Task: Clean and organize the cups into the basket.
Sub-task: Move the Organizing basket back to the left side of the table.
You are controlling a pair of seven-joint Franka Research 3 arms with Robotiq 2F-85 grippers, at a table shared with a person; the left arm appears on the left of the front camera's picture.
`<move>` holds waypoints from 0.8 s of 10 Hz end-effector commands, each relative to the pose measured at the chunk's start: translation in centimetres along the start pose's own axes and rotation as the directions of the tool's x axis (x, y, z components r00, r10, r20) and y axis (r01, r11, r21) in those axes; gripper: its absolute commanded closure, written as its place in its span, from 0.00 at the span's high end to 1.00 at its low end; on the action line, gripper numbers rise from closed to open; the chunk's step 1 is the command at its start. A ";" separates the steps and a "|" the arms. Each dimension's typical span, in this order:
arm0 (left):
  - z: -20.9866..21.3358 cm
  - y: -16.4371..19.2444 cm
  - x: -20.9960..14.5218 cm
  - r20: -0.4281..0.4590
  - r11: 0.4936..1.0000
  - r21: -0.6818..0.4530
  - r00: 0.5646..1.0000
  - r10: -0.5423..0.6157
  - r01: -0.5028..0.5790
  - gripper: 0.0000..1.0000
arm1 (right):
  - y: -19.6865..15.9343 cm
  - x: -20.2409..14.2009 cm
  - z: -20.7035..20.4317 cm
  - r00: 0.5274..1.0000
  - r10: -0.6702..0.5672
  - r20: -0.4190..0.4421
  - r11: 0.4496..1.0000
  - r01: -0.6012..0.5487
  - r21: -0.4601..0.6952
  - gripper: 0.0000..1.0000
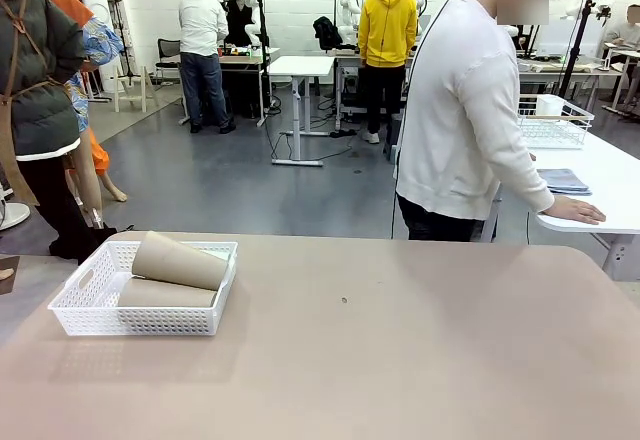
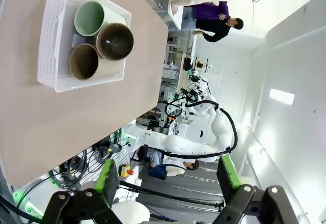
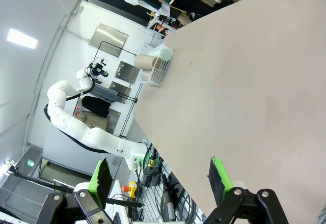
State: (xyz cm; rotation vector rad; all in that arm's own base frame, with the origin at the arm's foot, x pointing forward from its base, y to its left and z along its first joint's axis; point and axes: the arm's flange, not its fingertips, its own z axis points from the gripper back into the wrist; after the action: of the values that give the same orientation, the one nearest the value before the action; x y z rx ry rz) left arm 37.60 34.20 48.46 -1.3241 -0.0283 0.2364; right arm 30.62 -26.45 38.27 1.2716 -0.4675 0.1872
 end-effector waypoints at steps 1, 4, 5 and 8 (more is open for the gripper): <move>-0.2 0.2 -0.2 0.009 1.000 0.001 1.000 0.008 -0.008 1.00 | -0.1 0.0 -0.1 1.000 -0.001 -0.004 1.000 0.001 -0.006 1.00; -0.2 0.2 -0.2 0.009 1.000 0.001 1.000 0.008 -0.008 1.00 | -0.1 0.0 -0.1 1.000 -0.001 -0.004 1.000 0.001 -0.006 1.00; -0.2 0.2 -0.2 0.009 1.000 0.001 1.000 0.008 -0.008 1.00 | -0.1 0.0 -0.1 1.000 -0.001 -0.004 1.000 0.001 -0.006 1.00; -0.2 0.2 -0.2 0.009 1.000 0.001 1.000 0.008 -0.008 1.00 | -0.1 0.0 -0.1 1.000 -0.001 -0.004 1.000 0.001 -0.006 1.00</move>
State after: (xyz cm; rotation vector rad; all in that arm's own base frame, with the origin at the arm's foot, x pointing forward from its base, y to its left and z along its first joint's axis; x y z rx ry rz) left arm 37.61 34.12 48.24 -1.3289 -0.0261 0.2374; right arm 30.62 -26.45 38.27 1.2716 -0.4675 0.1872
